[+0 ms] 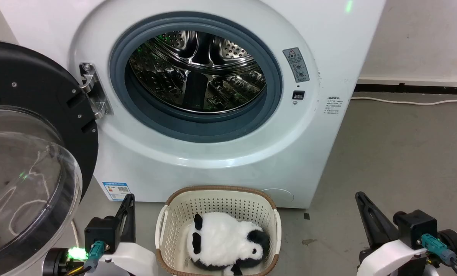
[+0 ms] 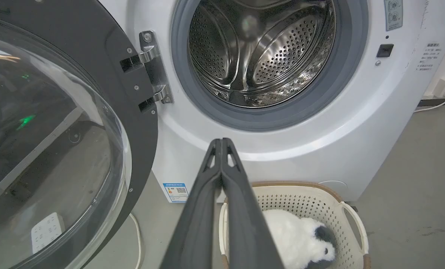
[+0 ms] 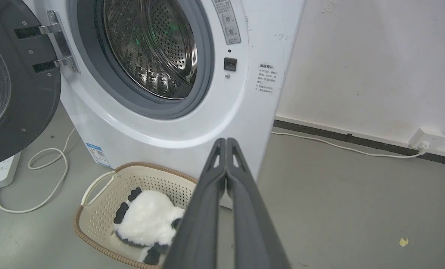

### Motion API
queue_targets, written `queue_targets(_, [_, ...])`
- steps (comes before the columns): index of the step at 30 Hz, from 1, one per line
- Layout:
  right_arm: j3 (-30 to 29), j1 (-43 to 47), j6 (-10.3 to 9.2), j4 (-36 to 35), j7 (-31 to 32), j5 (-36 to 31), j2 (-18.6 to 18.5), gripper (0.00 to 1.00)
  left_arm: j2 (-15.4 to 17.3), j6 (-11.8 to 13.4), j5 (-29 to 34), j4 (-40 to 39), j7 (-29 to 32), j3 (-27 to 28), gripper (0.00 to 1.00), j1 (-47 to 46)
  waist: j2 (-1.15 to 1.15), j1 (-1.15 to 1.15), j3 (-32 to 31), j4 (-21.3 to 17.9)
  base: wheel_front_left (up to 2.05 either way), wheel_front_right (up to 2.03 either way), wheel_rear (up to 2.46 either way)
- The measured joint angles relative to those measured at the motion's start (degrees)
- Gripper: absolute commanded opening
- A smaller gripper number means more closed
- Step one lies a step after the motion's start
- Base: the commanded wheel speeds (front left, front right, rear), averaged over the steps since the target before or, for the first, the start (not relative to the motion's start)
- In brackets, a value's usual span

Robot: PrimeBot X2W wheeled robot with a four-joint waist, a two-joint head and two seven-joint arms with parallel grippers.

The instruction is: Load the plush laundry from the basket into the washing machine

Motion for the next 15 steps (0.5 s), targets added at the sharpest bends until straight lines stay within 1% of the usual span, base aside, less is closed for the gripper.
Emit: queue_targets(15, [0.02,0.0,0.0,0.0,0.0,0.01,0.0,0.0,0.0,0.0,0.0,0.0,0.0,0.02,0.0,0.0,0.0,0.0,0.0,0.0,0.0,0.0,0.0])
